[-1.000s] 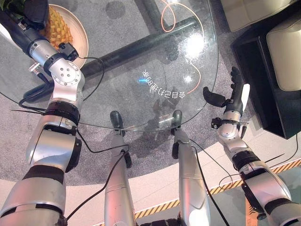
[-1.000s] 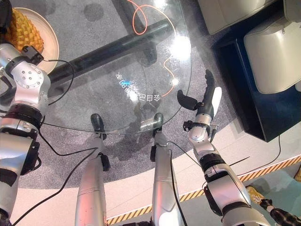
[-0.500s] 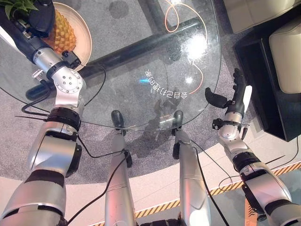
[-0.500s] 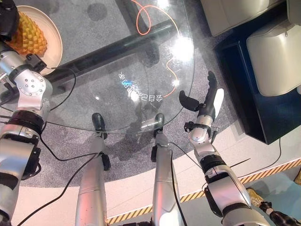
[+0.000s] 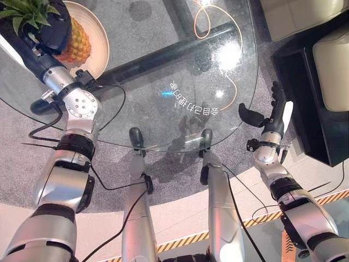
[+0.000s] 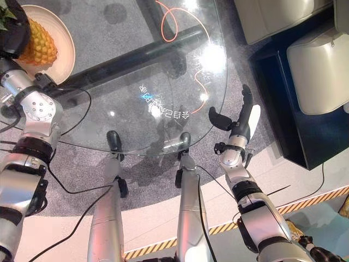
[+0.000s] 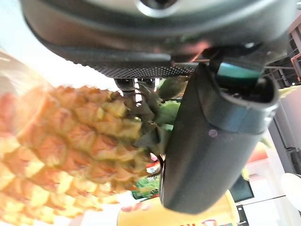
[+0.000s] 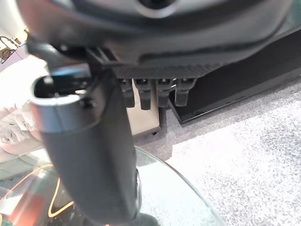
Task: Pick up the fruit to the plate
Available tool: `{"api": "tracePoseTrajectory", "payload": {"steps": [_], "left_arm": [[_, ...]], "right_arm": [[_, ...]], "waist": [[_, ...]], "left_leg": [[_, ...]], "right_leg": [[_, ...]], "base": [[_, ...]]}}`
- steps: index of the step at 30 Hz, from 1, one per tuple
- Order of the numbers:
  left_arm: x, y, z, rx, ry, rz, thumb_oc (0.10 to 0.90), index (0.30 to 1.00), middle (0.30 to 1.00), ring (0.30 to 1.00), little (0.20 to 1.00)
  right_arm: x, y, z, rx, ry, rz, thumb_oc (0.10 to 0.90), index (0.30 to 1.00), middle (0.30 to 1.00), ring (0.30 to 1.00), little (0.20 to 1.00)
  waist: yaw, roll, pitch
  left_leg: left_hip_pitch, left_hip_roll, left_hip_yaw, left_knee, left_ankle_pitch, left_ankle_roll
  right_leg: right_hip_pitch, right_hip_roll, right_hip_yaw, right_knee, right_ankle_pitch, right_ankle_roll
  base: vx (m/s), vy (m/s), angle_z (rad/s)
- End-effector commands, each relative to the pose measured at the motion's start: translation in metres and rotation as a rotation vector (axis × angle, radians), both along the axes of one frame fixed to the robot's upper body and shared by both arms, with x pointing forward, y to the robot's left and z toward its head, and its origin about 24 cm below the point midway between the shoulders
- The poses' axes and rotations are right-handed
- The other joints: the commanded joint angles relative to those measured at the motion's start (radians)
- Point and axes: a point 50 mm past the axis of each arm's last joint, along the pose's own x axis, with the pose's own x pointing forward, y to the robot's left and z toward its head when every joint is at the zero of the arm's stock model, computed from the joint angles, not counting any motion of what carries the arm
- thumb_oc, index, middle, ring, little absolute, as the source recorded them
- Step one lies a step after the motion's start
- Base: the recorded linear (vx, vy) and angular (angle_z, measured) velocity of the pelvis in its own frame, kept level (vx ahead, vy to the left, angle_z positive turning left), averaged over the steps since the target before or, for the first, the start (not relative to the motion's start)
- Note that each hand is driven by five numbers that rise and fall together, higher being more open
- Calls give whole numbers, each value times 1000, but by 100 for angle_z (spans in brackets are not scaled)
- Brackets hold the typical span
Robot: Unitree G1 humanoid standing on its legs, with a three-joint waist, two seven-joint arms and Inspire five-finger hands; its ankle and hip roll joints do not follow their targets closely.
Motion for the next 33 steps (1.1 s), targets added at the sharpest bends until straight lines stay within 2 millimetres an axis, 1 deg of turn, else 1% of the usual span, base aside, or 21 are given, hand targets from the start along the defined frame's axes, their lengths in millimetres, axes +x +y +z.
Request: {"api": "tracePoseTrajectory", "payload": {"steps": [1, 2, 8, 10, 11, 12, 16, 17, 19, 23, 24, 30, 32, 33], "left_arm": [[-11, 9, 16, 17, -119, 33, 800, 900, 900, 900, 900], [-11, 7, 17, 21, -121, 26, 800, 900, 900, 900, 900], [-10, 2, 13, 44, -109, 11, 800, 900, 900, 900, 900], [-10, 0, 10, 59, -103, 4, 800, 900, 900, 900, 900], [-11, -2, 10, 70, -111, -6, 800, 900, 900, 900, 900], [-11, -3, 8, 70, -105, -9, 800, 900, 900, 900, 900], [-12, -7, 5, 86, -117, -34, 800, 900, 900, 900, 900], [-11, -8, 3, 87, -113, -38, 800, 900, 900, 900, 900], [-12, -10, 5, 91, -123, -50, 800, 900, 900, 900, 900], [-14, -14, 0, 86, -139, -66, 800, 900, 900, 900, 900], [-15, -15, 2, 82, -153, -70, 800, 900, 900, 900, 900], [-19, -21, 2, 89, -197, -89, 800, 900, 900, 900, 900], [-21, -24, 3, 88, -218, -99, 800, 900, 900, 900, 900], [-22, -24, 5, 89, -227, -100, 800, 900, 900, 900, 900]], "right_arm": [[-31, -65, -51, -39, 329, -324, 800, 900, 900, 900, 900], [-31, -66, -50, -39, 326, -325, 800, 900, 900, 900, 900], [-32, -65, -52, -33, 325, -326, 800, 900, 900, 900, 900], [-33, -64, -53, -32, 330, -327, 800, 900, 900, 900, 900], [-32, -65, -52, -30, 324, -329, 800, 900, 900, 900, 900], [-33, -65, -53, -30, 329, -330, 800, 900, 900, 900, 900], [-32, -66, -52, -26, 324, -334, 800, 900, 900, 900, 900], [-33, -66, -53, -26, 330, -334, 800, 900, 900, 900, 900], [-32, -66, -52, -22, 323, -333, 800, 900, 900, 900, 900], [-34, -63, -55, -20, 327, -335, 800, 900, 900, 900, 900], [-33, -62, -54, -17, 322, -338, 800, 900, 900, 900, 900], [-34, -65, -55, -10, 323, -351, 800, 900, 900, 900, 900], [-36, -66, -56, -13, 328, -352, 800, 900, 900, 900, 900], [-35, -66, -55, -13, 323, -352, 800, 900, 900, 900, 900]], "waist": [[39, 46, -4], [40, 46, -4], [42, 46, -4], [44, 46, -4], [45, 46, -4], [46, 47, -4], [49, 47, -4], [51, 47, -4], [52, 47, -4], [56, 50, -4], [55, 51, -4], [63, 58, -4], [66, 62, -4], [66, 63, -4]], "left_leg": [[-10, -44, -21, 152, -184, 7], [-17, -45, -22, 150, -176, 8], [-15, -47, -23, 151, -176, 10], [-5, -47, -23, 153, -184, 9], [-10, -48, -23, 149, -176, 10], [-2, -47, -24, 152, -183, 9], [-3, -48, -23, 148, -174, 9], [6, -47, -23, 150, -182, 8], [0, -49, -24, 146, -174, 10], [14, -50, -26, 140, -181, 11], [12, -52, -27, 132, -172, 12], [27, -56, -29, 119, -167, 13], [40, -56, -31, 118, -174, 13], [33, -57, -31, 115, -166, 14]], "right_leg": [[25, 46, -43, -107, 52, -4], [19, 45, -44, -109, 59, -4], [22, 44, -45, -109, 62, -3], [32, 45, -46, -107, 56, -2], [27, 44, -46, -112, 65, -2], [35, 44, -46, -109, 58, -1], [36, 39, -50, -115, 70, 0], [45, 39, -51, -113, 63, 1], [40, 37, -52, -119, 73, 2], [52, 36, -51, -121, 70, 5], [49, 34, -50, -128, 79, 6], [62, 30, -53, -132, 82, 9], [74, 28, -54, -128, 74, 10], [67, 28, -54, -131, 81, 10]], "base": [[0, 0, 0], [0, 0, 0], [0, 0, 0], [0, 0, 0], [0, 0, 0], [0, 0, 0], [0, 0, 0], [0, 0, 0], [0, 0, 0], [0, 0, 0], [0, 0, 0], [-5, -2, 0], [0, 0, 0], [0, 0, 0]]}}
